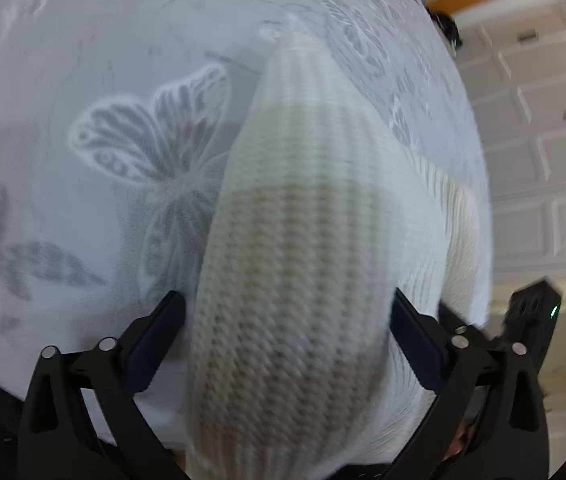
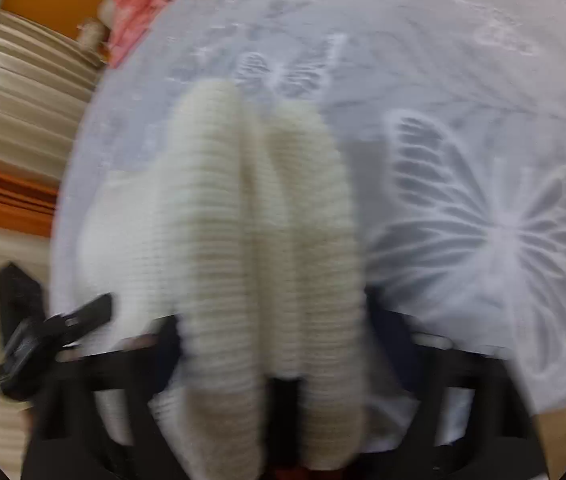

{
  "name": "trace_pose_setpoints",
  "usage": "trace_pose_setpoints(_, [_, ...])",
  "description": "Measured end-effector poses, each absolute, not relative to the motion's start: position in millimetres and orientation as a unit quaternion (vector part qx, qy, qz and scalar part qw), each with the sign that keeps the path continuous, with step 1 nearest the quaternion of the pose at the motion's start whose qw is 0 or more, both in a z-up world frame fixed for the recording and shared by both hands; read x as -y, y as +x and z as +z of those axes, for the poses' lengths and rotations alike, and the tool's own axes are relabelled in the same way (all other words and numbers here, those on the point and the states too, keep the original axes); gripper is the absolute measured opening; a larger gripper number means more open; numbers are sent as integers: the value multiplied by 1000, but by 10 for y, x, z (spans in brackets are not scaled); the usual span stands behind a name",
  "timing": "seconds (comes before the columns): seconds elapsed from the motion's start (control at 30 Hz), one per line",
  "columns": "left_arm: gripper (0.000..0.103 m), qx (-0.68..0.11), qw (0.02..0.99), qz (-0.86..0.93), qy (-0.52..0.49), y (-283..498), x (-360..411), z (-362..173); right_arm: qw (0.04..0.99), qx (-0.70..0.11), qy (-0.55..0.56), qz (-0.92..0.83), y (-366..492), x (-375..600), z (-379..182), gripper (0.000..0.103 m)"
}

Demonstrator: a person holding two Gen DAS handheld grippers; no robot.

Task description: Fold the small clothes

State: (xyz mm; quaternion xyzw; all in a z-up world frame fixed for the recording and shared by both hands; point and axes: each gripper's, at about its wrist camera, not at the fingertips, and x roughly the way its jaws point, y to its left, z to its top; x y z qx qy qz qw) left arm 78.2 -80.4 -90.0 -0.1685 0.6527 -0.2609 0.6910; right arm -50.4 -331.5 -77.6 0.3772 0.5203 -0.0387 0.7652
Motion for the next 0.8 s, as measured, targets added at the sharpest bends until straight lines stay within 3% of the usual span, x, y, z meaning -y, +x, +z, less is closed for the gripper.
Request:
trace_pose_setpoints(0.03, [83,-651,685,-274,-180,787,813,-883,760,-518,392,-40,-515,3327,-757,43])
trace_pose_setpoints(0.07, [65,-655,671,-287,-193,787,823,-874,763,-518,385,-44,-504,3304,-713,38])
trace_pose_setpoints(0.1, [54,-660,668,-281,-201,782,812,-835,772,-516,367,-47,-496,3269,-611,37])
trace_pose_setpoints(0.17, [44,-653,671,-287,-203,748,813,-658,786,-500,362,-40,-530,3222,-391,33])
trace_pose_setpoints(0.57, [44,-526,738,-393,-156,134,1057,1291,889,-353,288,-31,-1013,3134,1433,32])
trace_pose_setpoints(0.8, [45,-409,776,-465,-120,-137,1059,2567,941,-237,239,-24,-1555,3062,2559,33])
